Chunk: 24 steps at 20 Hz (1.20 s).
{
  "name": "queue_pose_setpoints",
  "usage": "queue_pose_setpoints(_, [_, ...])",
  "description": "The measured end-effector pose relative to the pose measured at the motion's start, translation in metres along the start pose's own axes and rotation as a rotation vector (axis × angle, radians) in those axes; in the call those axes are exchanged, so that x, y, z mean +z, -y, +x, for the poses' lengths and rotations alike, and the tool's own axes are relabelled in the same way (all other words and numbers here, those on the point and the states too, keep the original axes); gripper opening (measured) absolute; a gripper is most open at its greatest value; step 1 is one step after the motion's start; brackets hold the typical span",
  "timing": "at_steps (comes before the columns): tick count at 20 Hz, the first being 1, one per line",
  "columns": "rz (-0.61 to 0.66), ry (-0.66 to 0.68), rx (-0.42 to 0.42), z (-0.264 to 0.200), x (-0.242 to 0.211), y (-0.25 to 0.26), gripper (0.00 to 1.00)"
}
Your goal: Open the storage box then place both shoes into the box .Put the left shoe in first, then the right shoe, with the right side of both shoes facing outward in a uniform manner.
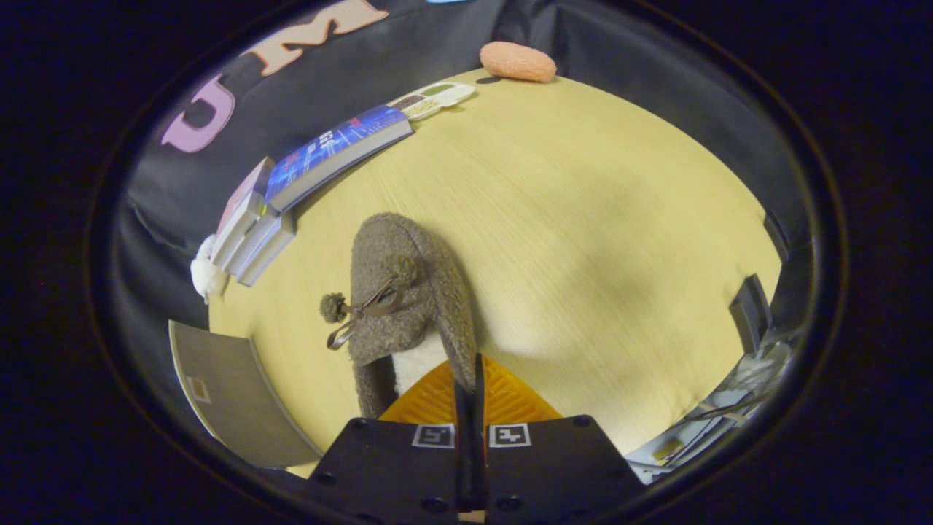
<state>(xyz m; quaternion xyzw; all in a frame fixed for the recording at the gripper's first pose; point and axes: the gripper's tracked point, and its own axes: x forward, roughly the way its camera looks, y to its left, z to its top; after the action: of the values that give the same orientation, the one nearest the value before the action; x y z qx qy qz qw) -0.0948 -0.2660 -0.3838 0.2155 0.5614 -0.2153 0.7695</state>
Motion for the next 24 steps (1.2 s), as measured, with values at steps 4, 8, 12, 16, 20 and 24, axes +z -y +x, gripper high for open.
queue_pose_setpoints(4, [0.049, 0.007, 0.060, -0.012, 0.004, -0.019, 0.03])
queue_pose_setpoints(8, [0.055, 0.031, 0.147, -0.041, 0.014, -0.059, 0.03])
queue_pose_setpoints(12, [-0.005, 0.071, 0.254, -0.079, 0.027, -0.123, 0.03])
queue_pose_setpoints(16, [-0.074, 0.079, 0.385, -0.121, 0.019, -0.200, 0.03])
queue_pose_setpoints(20, [-0.147, 0.064, 0.492, -0.152, 0.000, -0.273, 0.03])
queue_pose_setpoints(24, [-0.226, 0.032, 0.562, -0.169, -0.032, -0.323, 0.03])
